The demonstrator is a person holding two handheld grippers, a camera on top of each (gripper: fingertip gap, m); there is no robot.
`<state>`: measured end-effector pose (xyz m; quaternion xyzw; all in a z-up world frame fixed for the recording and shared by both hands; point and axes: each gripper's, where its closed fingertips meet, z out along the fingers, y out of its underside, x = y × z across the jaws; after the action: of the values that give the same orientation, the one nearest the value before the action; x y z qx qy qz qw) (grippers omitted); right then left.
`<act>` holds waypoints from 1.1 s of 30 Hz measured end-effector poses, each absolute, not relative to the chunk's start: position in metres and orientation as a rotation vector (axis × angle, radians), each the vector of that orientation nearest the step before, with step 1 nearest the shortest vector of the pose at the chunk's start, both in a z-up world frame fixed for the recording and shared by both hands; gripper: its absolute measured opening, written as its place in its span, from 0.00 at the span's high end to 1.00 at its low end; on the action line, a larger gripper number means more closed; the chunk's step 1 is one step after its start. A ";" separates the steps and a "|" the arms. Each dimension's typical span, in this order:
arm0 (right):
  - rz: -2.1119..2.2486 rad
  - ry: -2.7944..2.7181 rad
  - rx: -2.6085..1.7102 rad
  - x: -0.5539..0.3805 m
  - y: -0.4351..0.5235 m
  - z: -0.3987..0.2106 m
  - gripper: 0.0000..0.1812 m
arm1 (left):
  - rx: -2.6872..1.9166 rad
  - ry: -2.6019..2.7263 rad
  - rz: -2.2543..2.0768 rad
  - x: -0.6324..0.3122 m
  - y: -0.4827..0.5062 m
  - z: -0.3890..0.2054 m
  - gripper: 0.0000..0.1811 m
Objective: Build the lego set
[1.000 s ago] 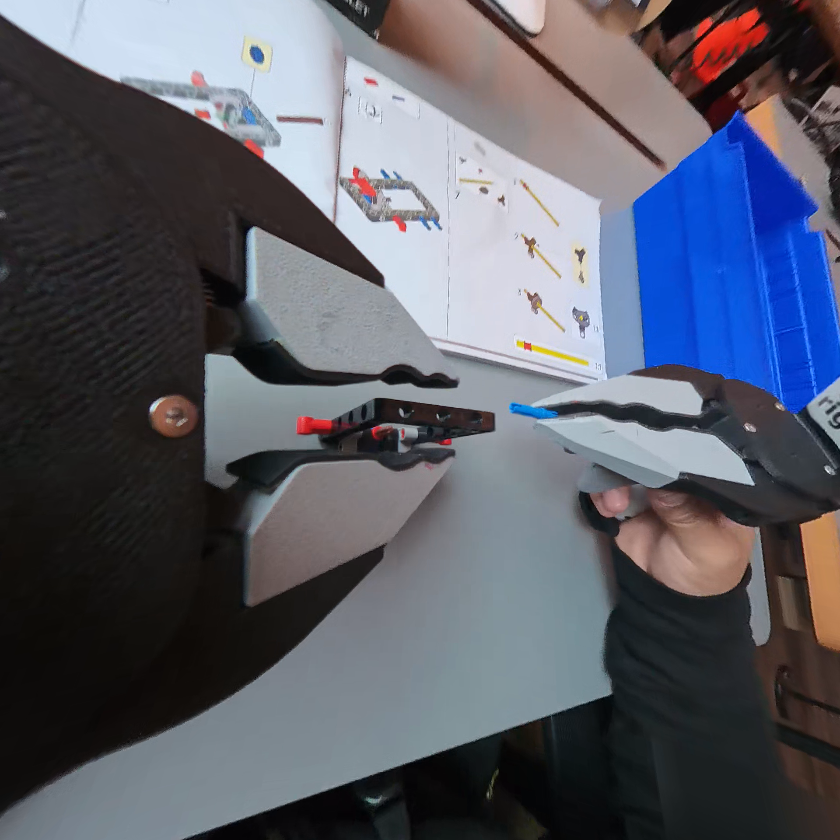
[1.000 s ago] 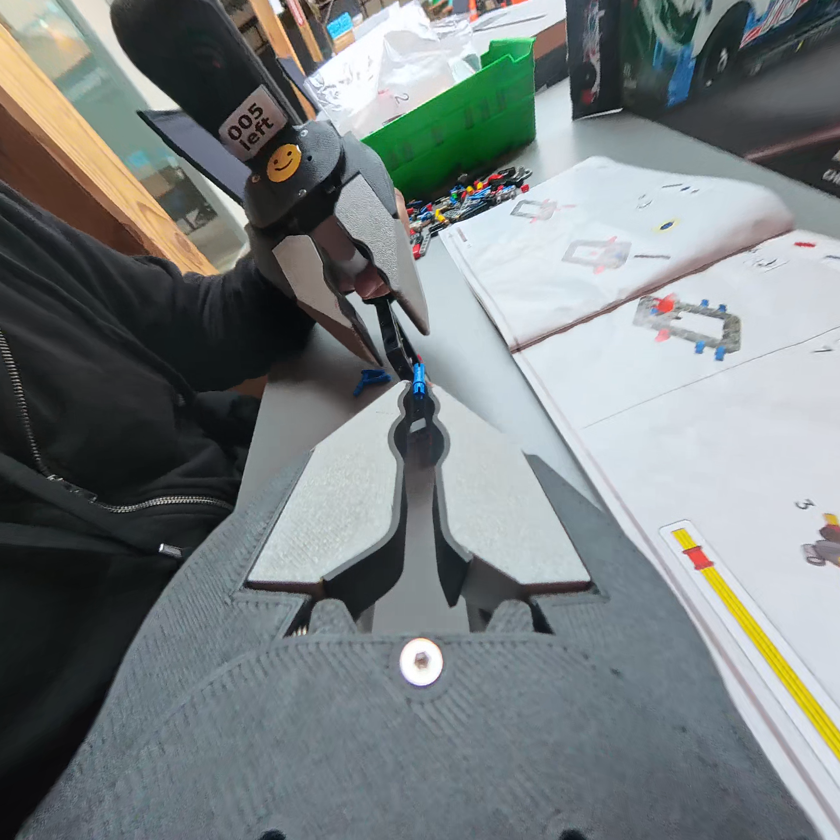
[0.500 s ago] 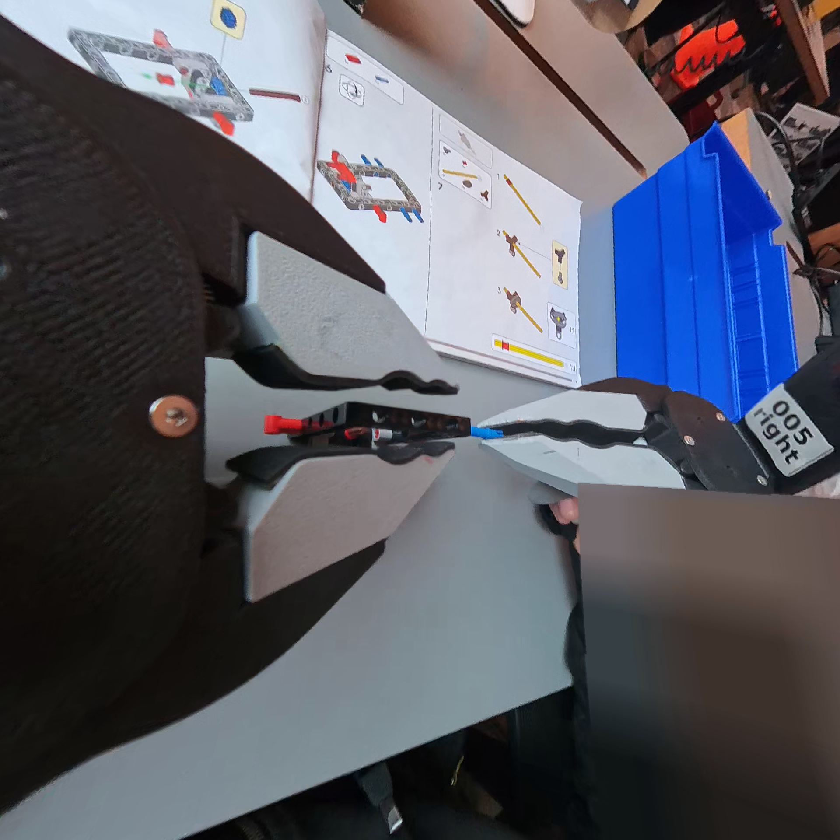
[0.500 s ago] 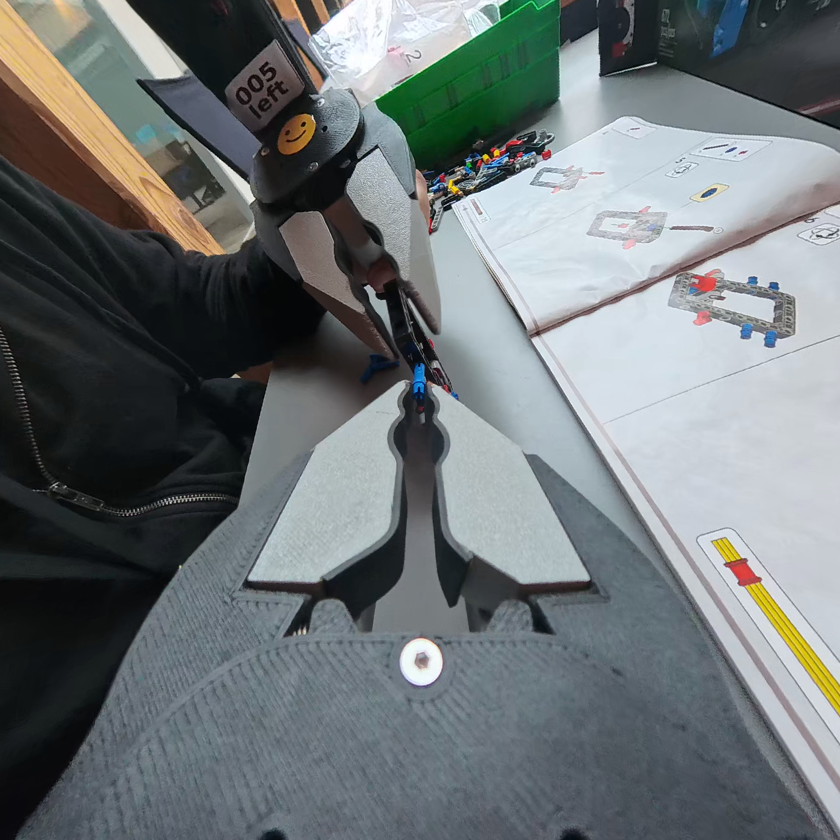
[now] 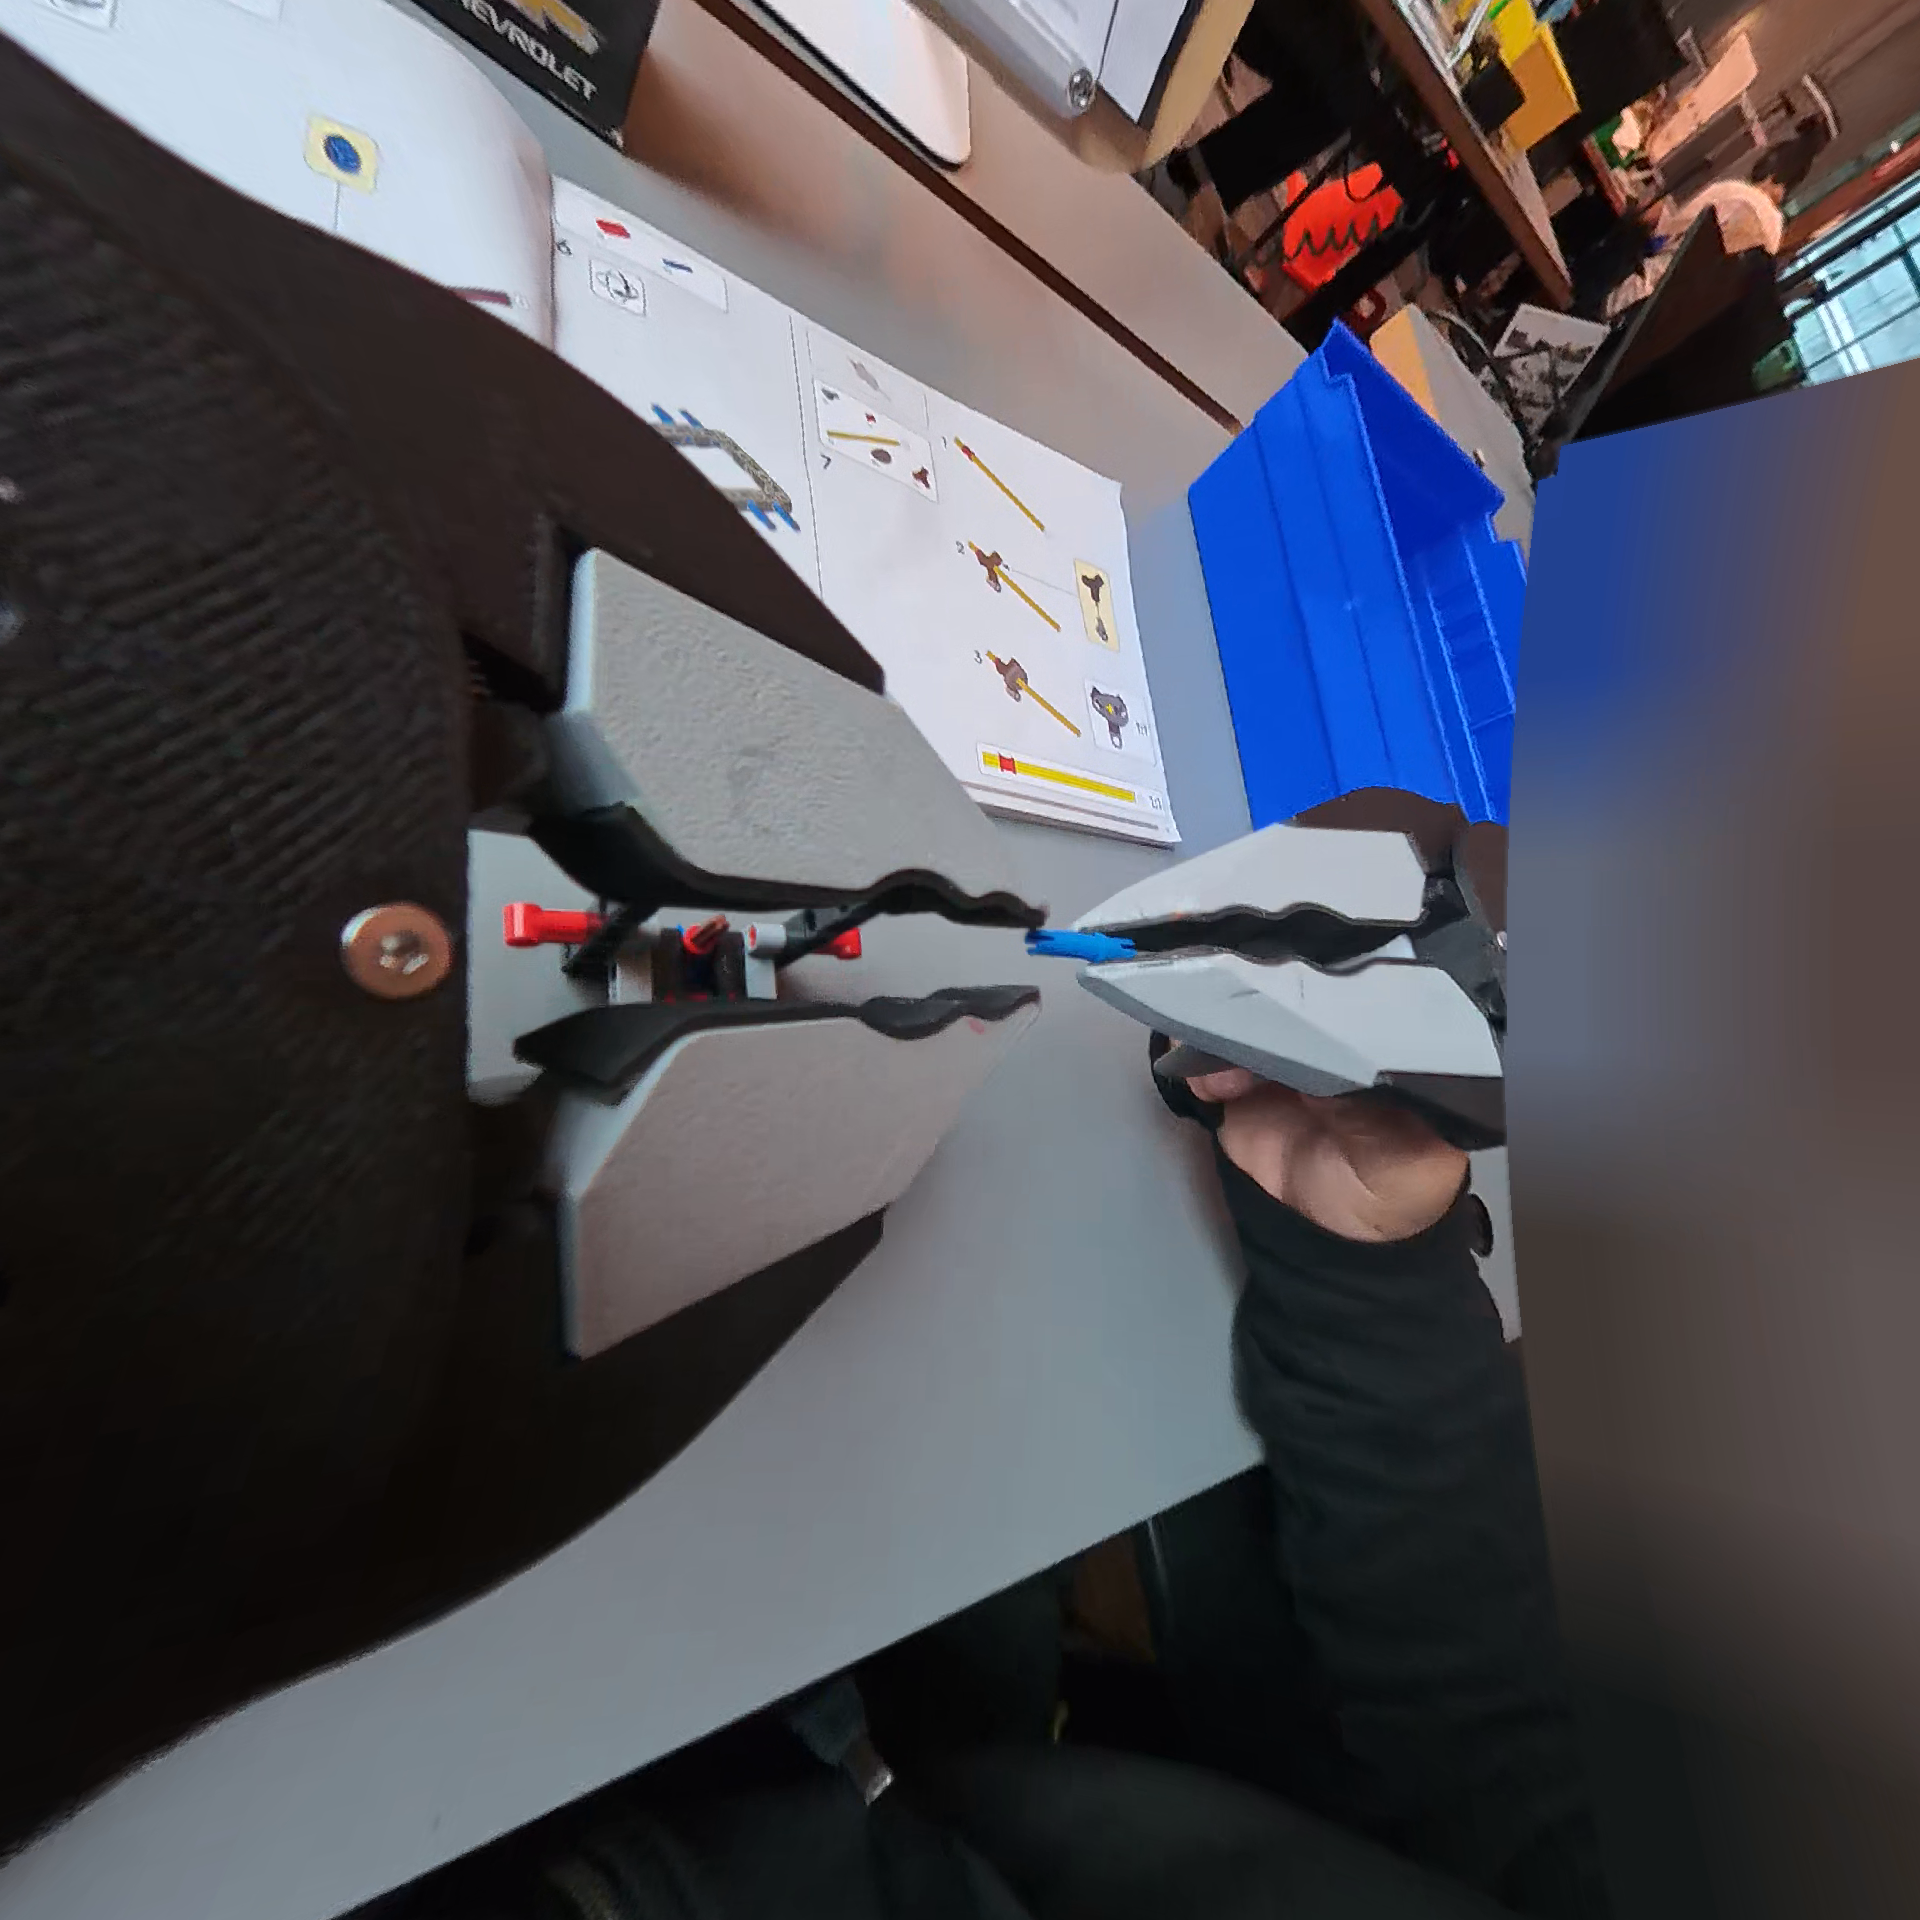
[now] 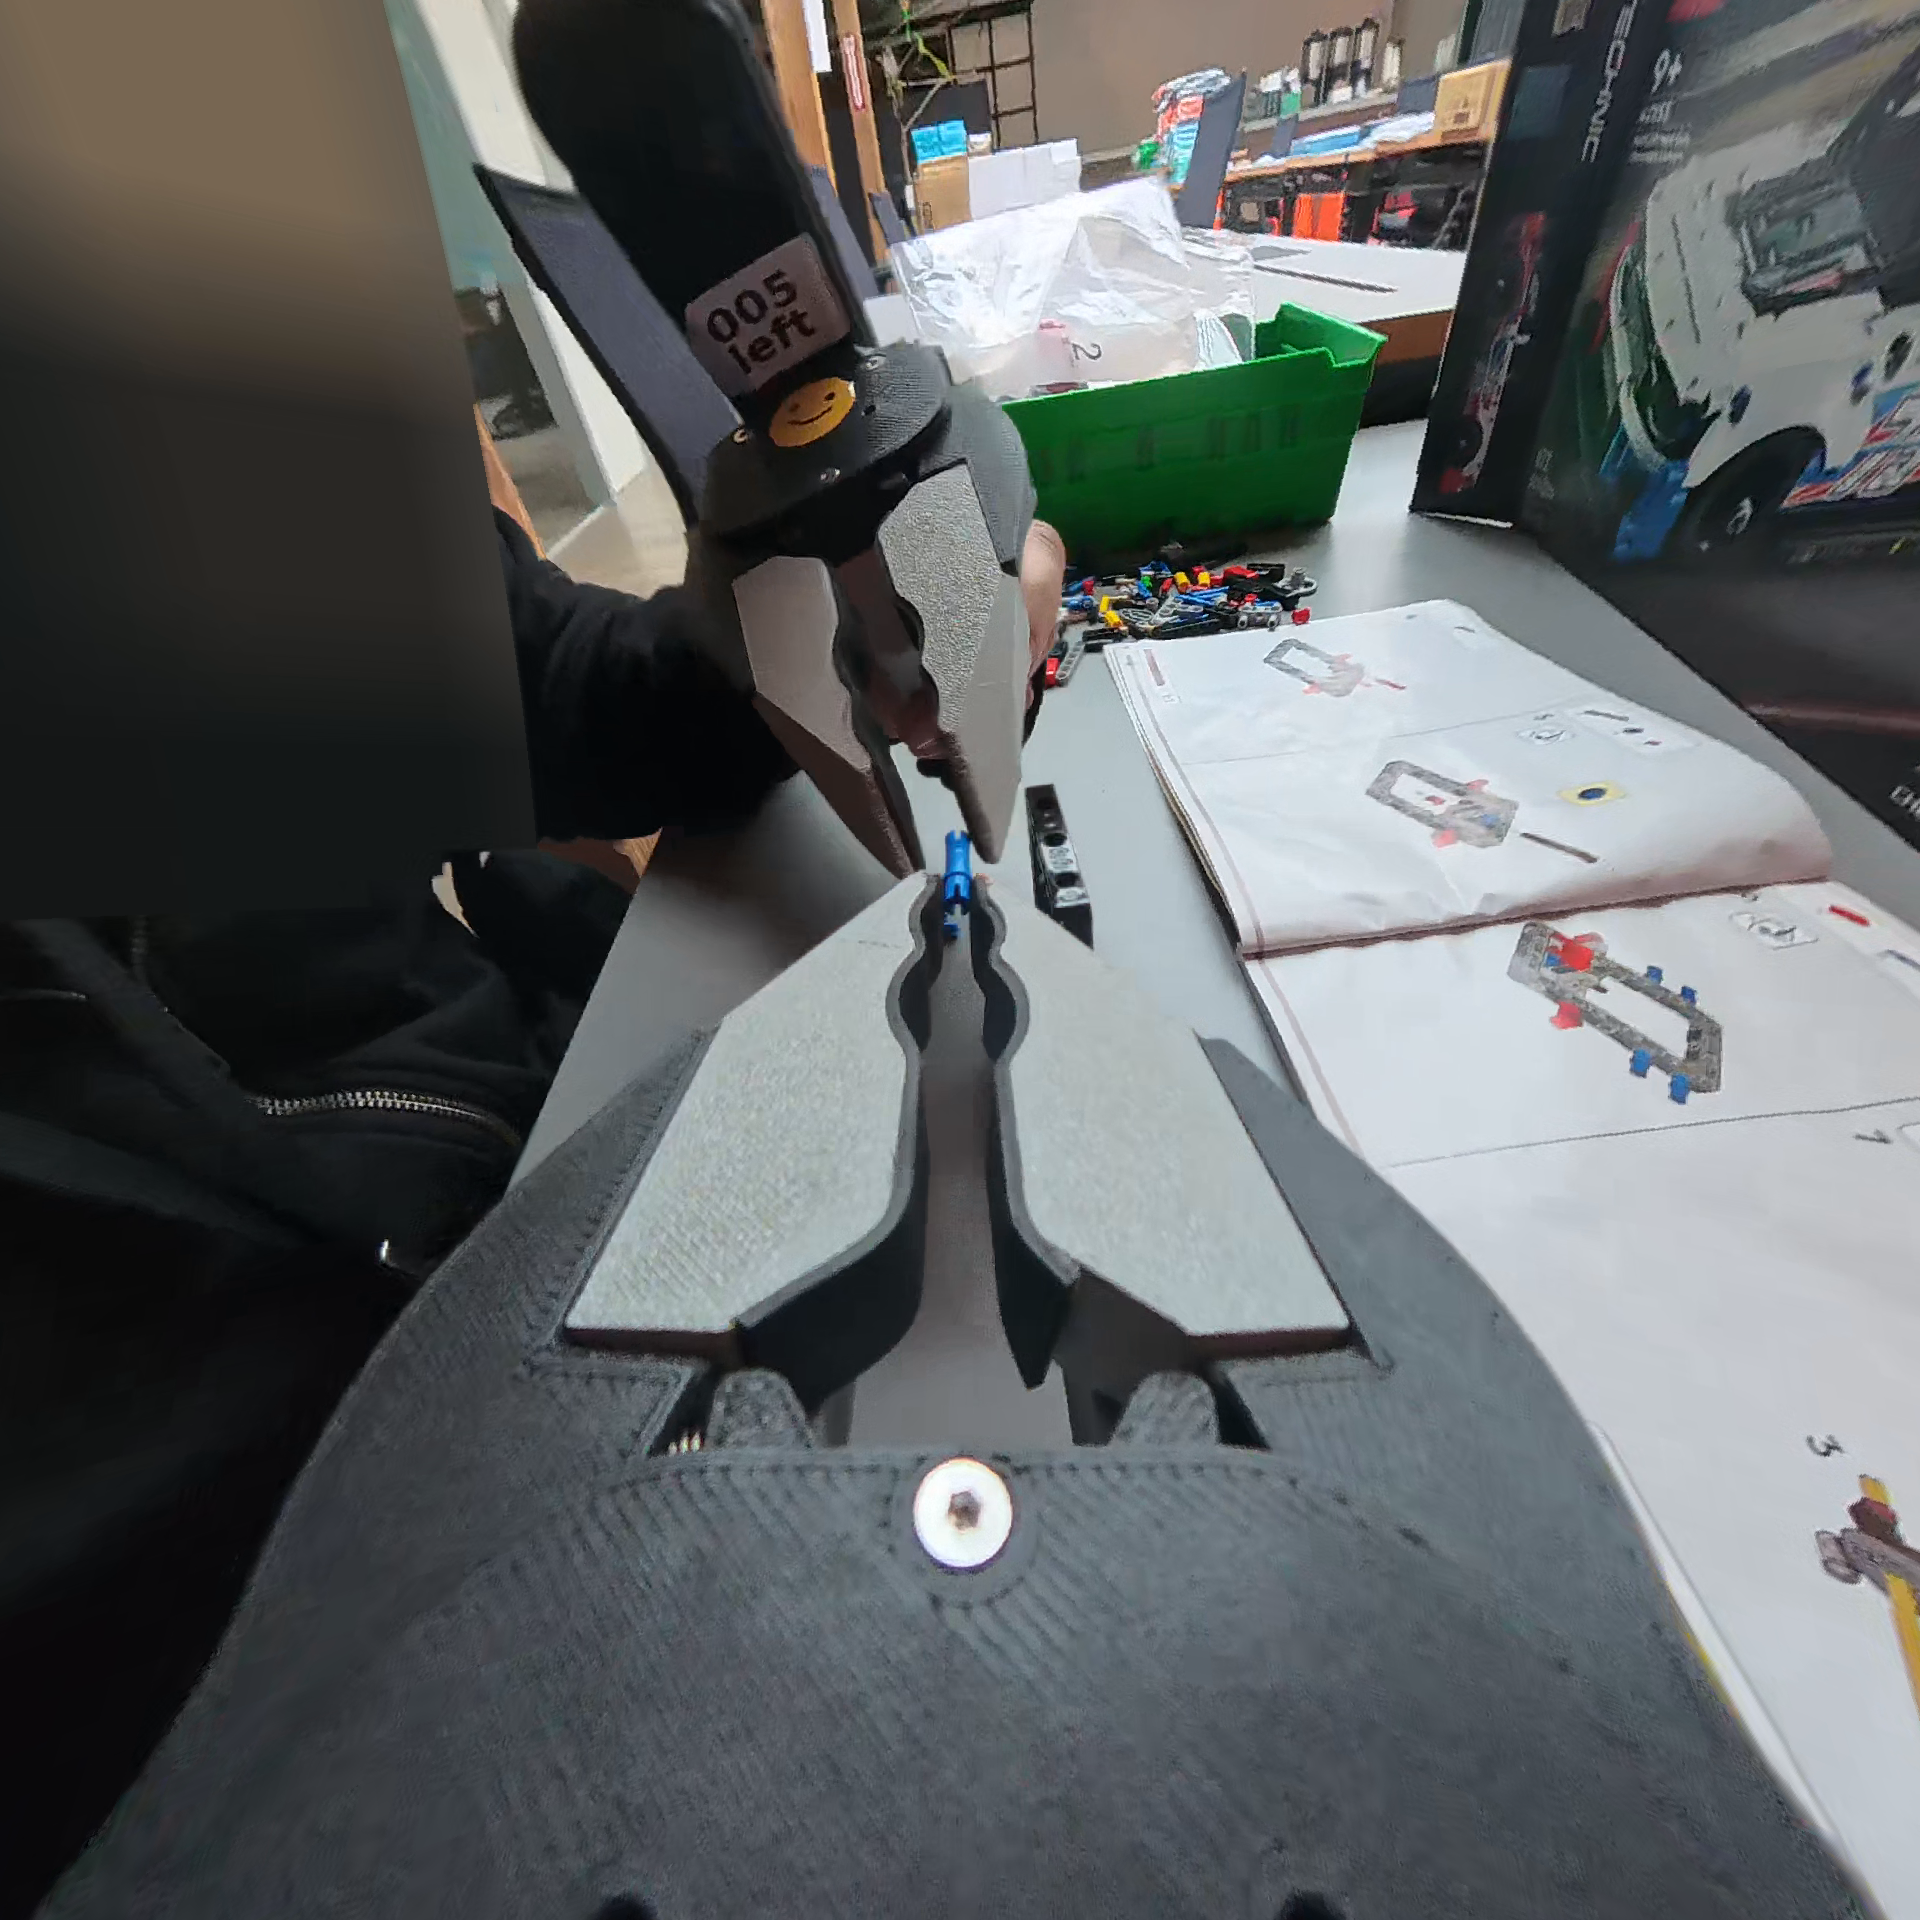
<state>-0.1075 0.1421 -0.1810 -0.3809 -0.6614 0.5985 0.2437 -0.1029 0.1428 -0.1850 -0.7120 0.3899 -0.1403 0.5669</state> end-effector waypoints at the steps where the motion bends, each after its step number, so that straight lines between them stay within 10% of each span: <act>1: 1.615 -1.811 -1.012 -0.107 0.140 -0.180 0.99 | -1.676 0.916 -0.338 -0.102 0.142 -0.185 0.96; 33: 1.560 -1.730 -0.828 -0.103 0.129 -0.160 0.99 | -1.580 0.843 -0.493 -0.095 0.134 -0.165 0.99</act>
<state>-0.1030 0.1292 -0.1604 -0.3164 -0.6608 0.5960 0.3285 -0.0953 0.1344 -0.1647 -0.6812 0.3634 -0.2126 0.5989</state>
